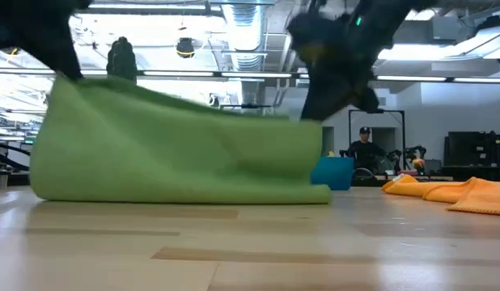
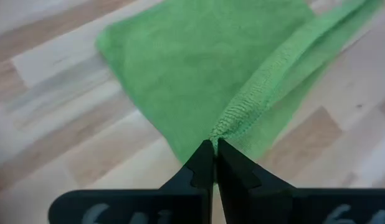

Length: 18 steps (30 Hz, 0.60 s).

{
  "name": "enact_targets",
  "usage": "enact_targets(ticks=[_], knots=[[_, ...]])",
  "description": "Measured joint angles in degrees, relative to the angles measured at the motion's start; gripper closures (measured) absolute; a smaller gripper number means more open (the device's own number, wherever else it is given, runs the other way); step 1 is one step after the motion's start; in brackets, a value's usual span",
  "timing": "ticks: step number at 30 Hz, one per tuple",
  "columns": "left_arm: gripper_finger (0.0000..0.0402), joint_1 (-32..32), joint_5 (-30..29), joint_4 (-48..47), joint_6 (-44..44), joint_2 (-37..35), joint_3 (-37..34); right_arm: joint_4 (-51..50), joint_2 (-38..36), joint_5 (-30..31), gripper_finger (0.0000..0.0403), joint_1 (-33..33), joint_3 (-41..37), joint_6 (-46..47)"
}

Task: Fold microfiber towels
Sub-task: Fold the green microfiber cloth

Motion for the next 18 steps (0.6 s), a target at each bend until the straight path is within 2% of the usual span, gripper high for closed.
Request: enact_targets(ticks=[9,13,18], knots=[[0.0401,5.5,-1.8,4.5,6.8,5.4,-5.5,-1.8,3.3,-1.4,0.0394,-4.6,-0.1,-4.9],[0.0401,7.2,-1.2,4.6,8.6,5.3,-5.9,-2.1,-0.5,-1.4,0.0394,-5.3,-0.1,-4.9],[0.0401,7.8,-4.8,4.8,9.5,3.5,-5.4,-6.2,-5.3,0.6,0.0394,-4.7,-0.1,-2.8]])
